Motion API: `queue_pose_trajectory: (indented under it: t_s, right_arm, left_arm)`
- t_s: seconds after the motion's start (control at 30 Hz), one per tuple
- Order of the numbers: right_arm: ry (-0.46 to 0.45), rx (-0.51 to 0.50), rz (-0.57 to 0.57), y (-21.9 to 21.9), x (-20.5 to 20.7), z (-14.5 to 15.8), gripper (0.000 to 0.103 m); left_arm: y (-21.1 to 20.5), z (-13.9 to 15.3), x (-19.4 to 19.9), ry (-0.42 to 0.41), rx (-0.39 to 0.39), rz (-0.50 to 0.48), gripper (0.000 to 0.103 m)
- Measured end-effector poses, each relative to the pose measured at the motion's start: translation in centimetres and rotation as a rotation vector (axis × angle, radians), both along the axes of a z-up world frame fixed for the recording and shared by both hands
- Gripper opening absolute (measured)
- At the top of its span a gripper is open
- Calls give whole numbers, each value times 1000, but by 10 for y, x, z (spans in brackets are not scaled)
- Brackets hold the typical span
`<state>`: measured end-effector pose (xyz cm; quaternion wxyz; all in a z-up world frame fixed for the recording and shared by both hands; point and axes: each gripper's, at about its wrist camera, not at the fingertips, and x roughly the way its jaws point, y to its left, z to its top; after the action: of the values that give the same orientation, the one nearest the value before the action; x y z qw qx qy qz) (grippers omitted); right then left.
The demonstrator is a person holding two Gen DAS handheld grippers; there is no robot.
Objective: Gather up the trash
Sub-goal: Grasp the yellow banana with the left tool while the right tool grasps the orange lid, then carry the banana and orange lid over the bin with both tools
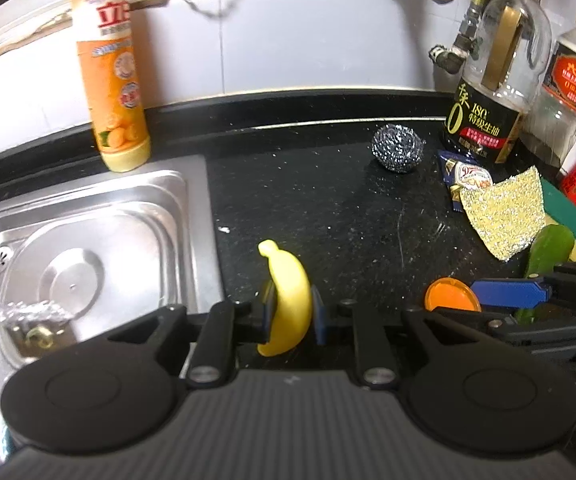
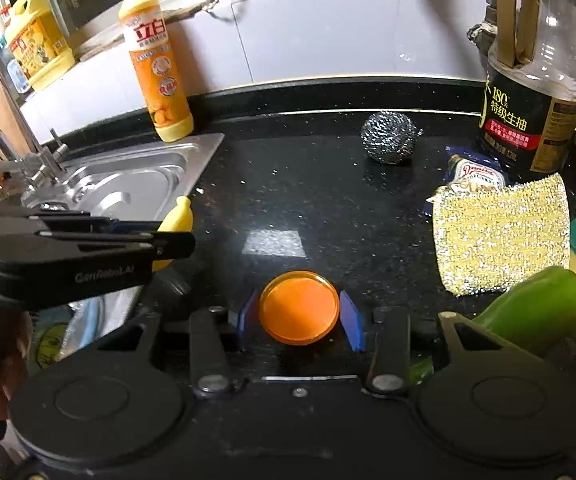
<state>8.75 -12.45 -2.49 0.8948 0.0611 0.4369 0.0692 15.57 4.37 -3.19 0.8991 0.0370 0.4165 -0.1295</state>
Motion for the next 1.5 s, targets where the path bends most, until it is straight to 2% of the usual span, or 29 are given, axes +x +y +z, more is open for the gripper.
queue_pose_trajectory:
  t_s: [0.4, 0.77, 1.03, 1.23, 1.5]
  right_arm:
    - [-39, 29, 66, 37, -18, 25, 44]
    - [-67, 78, 189, 98, -33, 48, 44]
    - [-35, 101, 292, 161, -40, 55, 44]
    - [46, 102, 322, 197, -40, 42, 44]
    - [122, 66, 336, 230, -35, 22, 44]
  left_arm:
    - [31, 23, -44, -40, -18, 39, 19]
    - [97, 39, -97, -78, -19, 142, 19]
    - [148, 28, -131, -53, -3, 207, 19]
    - [178, 9, -150, -5, -1, 226, 19]
    - [195, -19, -155, 55, -24, 217, 19]
